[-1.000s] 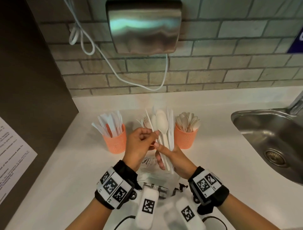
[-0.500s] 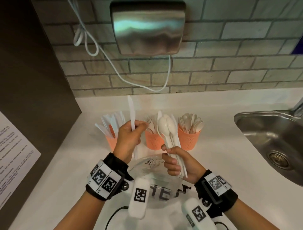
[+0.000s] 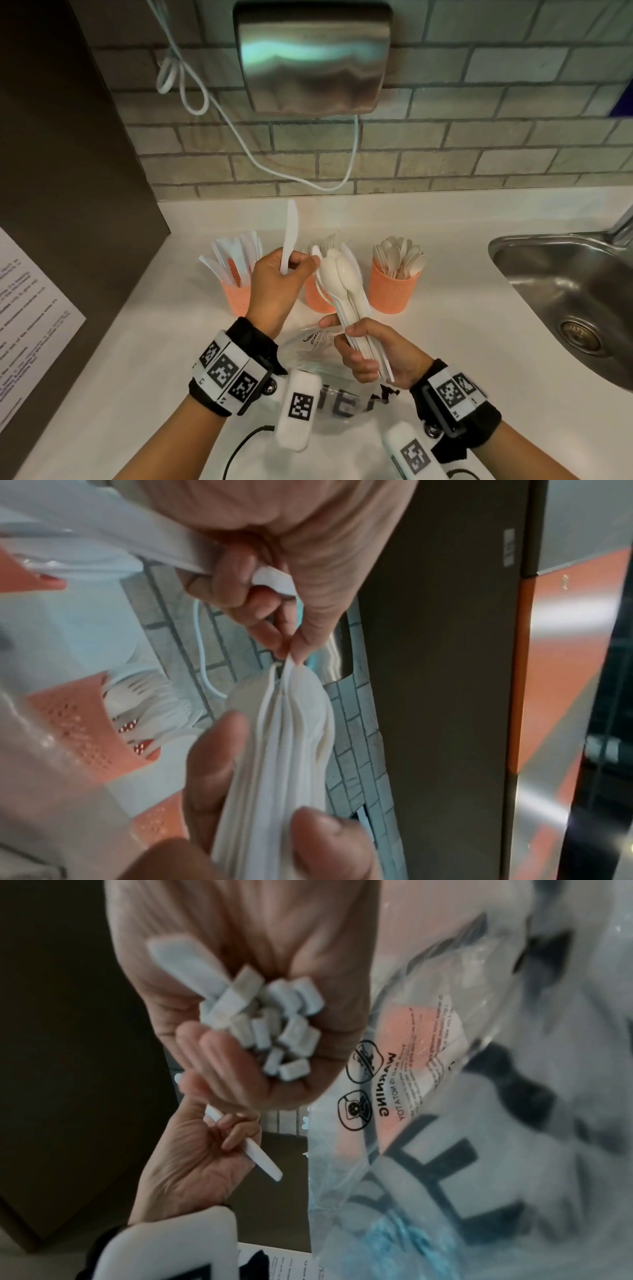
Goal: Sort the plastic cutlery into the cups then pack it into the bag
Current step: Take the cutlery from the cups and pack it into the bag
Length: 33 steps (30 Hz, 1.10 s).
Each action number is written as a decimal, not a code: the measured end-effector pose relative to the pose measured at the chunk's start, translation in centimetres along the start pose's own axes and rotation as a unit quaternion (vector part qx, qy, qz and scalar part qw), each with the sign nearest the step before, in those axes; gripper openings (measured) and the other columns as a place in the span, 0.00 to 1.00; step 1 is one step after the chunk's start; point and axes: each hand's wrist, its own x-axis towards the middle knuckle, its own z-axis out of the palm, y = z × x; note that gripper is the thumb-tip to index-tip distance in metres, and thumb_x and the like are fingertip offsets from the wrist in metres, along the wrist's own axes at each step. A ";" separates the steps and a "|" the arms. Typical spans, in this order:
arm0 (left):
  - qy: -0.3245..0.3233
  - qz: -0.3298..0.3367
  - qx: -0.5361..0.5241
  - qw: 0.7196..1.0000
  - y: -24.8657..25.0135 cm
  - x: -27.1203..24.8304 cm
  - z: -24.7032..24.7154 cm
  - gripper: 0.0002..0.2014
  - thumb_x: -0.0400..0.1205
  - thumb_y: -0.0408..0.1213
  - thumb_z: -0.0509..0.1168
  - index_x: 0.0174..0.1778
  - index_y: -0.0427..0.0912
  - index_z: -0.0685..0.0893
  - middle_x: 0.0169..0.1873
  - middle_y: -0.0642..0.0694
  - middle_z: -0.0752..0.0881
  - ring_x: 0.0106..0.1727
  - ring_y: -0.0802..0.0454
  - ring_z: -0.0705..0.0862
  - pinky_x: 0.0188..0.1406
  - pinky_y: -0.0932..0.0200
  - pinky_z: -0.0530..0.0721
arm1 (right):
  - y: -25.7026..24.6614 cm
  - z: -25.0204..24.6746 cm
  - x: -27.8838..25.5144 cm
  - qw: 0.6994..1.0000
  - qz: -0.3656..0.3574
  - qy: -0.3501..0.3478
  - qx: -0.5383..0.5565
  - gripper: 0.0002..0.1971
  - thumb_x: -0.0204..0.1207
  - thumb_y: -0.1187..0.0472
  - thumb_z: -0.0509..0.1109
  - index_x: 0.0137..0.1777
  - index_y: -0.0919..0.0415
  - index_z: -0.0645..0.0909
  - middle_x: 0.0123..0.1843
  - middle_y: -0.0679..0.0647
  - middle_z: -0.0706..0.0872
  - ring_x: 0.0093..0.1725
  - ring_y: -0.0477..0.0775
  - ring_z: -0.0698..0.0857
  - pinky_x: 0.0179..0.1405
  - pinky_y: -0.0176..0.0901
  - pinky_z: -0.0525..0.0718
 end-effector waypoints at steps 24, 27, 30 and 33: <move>-0.009 -0.041 -0.033 0.999 0.0 -1.1 -0.1 0.06 0.82 0.38 0.64 0.40 0.41 0.79 0.23 0.45 0.77 0.22 0.59 0.74 0.13 0.70 0.65 | 0.6 1.5 -1.4 0.980 -0.076 0.152 -0.103 0.14 0.72 0.57 0.65 0.54 0.64 0.75 0.23 0.51 0.73 0.15 0.43 0.64 0.13 0.29 0.64; -0.025 -0.036 -0.028 0.999 0.1 -1.5 0.0 0.09 0.81 0.37 0.65 0.35 0.43 0.76 0.24 0.44 0.77 0.17 0.64 0.73 0.14 0.72 0.65 | 0.6 1.5 -1.5 0.982 -0.082 0.147 -0.087 0.08 0.73 0.56 0.64 0.46 0.58 0.81 0.22 0.52 0.74 0.13 0.43 0.65 0.12 0.28 0.65; -0.047 -0.026 -0.010 0.999 -0.1 -1.9 0.2 0.08 0.83 0.36 0.62 0.37 0.42 0.76 0.25 0.44 0.77 0.15 0.64 0.72 0.14 0.75 0.66 | 0.5 1.7 -1.5 0.984 -0.083 0.137 -0.081 0.10 0.73 0.56 0.62 0.39 0.57 0.84 0.22 0.53 0.78 0.12 0.44 0.68 0.12 0.29 0.66; -0.025 -0.012 -0.013 1.000 -0.1 -1.6 0.3 0.07 0.86 0.35 0.54 0.46 0.36 0.75 0.30 0.43 0.85 0.19 0.63 0.76 0.15 0.75 0.67 | 0.4 1.5 -1.2 0.983 -0.073 0.148 -0.075 0.12 0.71 0.54 0.63 0.40 0.65 0.77 0.24 0.55 0.81 0.13 0.46 0.72 0.11 0.30 0.70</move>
